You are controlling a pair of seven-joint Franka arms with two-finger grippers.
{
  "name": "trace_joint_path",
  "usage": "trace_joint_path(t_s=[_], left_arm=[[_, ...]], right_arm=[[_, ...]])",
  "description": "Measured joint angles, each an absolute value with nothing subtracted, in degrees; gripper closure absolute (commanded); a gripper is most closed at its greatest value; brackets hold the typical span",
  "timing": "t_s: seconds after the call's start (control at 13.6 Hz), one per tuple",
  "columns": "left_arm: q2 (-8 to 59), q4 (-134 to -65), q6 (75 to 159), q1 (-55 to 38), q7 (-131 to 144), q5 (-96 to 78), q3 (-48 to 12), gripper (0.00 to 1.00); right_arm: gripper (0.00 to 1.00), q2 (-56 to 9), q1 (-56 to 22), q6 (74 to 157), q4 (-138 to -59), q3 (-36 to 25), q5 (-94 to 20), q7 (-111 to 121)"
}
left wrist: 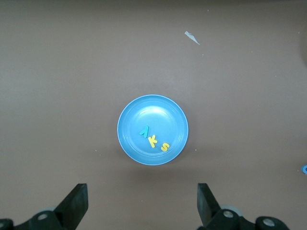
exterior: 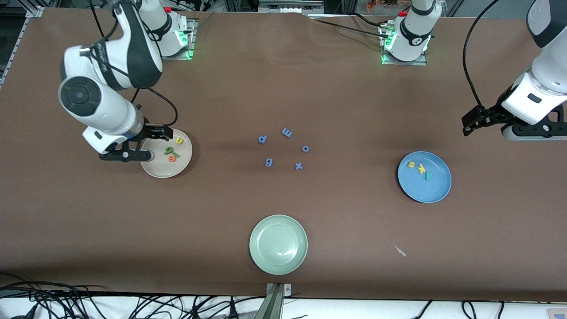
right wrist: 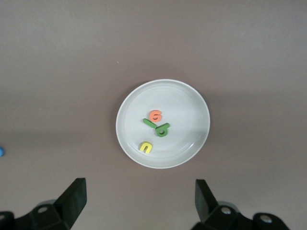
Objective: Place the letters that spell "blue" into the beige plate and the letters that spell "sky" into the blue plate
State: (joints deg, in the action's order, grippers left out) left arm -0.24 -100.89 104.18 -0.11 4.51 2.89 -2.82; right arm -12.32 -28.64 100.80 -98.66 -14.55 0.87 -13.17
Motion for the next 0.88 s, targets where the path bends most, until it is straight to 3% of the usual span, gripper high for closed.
trace_joint_path(t_s=[0.37,0.59,0.74,0.88], left_arm=[[0.09,-99.98,104.18,-0.12,4.51,2.89,-2.93,0.0],[0.47,-99.61,104.18,0.01,4.53,2.89,-2.83,0.0],[0.61,-99.48,104.18,0.02,4.53,2.89,-2.82,0.0],[0.64,-99.45,104.17,0.02,4.53,2.89,-2.83,0.0]], right_arm=[[0.0,-11.9,-28.72,85.1,-84.4,-14.54,0.81,-13.15],[0.0,-10.67,-28.07,81.08,-81.01,-14.33,-0.53,-13.14],[0.0,-8.83,-22.38,79.59,-81.08,-10.19,-0.75,-12.2],[0.0,-6.63,-10.88,78.64,-81.94,-1.52,-0.85,-8.41]])
